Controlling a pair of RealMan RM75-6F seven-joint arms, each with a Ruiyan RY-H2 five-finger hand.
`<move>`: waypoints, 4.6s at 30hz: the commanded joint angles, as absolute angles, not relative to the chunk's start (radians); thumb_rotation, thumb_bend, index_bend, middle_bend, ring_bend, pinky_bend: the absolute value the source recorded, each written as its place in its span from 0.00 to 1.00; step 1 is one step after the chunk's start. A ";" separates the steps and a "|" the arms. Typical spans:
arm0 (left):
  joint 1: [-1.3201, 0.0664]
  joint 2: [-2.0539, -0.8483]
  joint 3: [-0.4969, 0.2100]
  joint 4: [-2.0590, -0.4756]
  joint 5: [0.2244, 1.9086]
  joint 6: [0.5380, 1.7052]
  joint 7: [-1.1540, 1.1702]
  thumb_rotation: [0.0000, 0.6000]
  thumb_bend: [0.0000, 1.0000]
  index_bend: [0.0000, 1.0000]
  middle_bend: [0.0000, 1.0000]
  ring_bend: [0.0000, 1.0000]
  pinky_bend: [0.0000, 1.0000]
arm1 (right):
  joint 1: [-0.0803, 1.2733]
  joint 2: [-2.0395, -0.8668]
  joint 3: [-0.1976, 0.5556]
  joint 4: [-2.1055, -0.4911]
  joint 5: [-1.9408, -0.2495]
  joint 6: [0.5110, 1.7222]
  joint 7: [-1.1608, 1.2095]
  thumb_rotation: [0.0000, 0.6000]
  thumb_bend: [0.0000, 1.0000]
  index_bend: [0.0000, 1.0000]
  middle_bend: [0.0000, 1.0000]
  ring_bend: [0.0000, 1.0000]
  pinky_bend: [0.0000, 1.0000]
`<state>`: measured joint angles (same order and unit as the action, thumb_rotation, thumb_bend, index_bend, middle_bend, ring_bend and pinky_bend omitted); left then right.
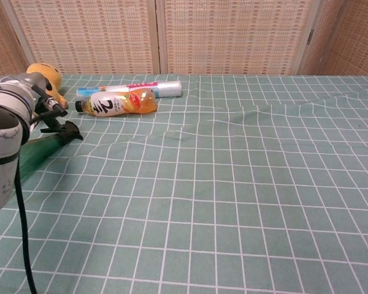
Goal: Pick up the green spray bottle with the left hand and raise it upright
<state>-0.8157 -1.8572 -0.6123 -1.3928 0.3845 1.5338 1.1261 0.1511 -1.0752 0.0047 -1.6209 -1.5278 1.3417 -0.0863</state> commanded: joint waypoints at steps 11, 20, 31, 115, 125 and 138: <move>-0.846 -1.877 -0.638 -1.325 0.320 1.543 1.104 1.00 0.22 0.13 0.33 0.31 0.26 | 0.152 -1.073 0.003 -1.623 -1.529 1.339 -0.083 1.00 0.06 0.05 0.00 0.00 0.02; -0.853 -1.883 -0.621 -1.275 0.302 1.516 1.100 1.00 0.22 0.11 0.31 0.30 0.23 | 0.151 -1.073 0.002 -1.623 -1.532 1.342 -0.075 1.00 0.06 0.05 0.00 0.00 0.02; -0.857 -1.891 -0.590 -1.208 0.292 1.475 1.112 1.00 0.22 0.11 0.31 0.29 0.23 | 0.154 -1.070 0.002 -1.626 -1.528 1.336 -0.069 1.00 0.06 0.05 0.00 0.00 0.02; -0.646 -1.517 -0.598 -1.826 0.581 1.416 0.575 1.00 0.23 0.35 0.58 0.53 0.37 | 0.148 -1.076 0.006 -1.629 -1.521 1.350 -0.087 1.00 0.06 0.05 0.00 0.00 0.02; -0.633 -1.474 -0.587 -1.936 0.631 1.421 0.498 1.00 0.23 0.35 0.58 0.53 0.37 | 0.148 -1.075 0.007 -1.633 -1.516 1.347 -0.094 1.00 0.06 0.05 0.00 0.00 0.02; -0.617 -1.474 -0.538 -1.823 0.894 1.441 0.293 1.00 0.23 0.34 0.58 0.52 0.36 | 0.147 -1.078 0.009 -1.632 -1.513 1.349 -0.104 1.00 0.06 0.05 0.00 0.00 0.02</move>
<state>-0.6173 -1.4643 -0.5542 -1.8619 0.8599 1.4363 0.3300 0.1467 -1.0777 0.0085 -1.6324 -1.5126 1.3488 -0.1040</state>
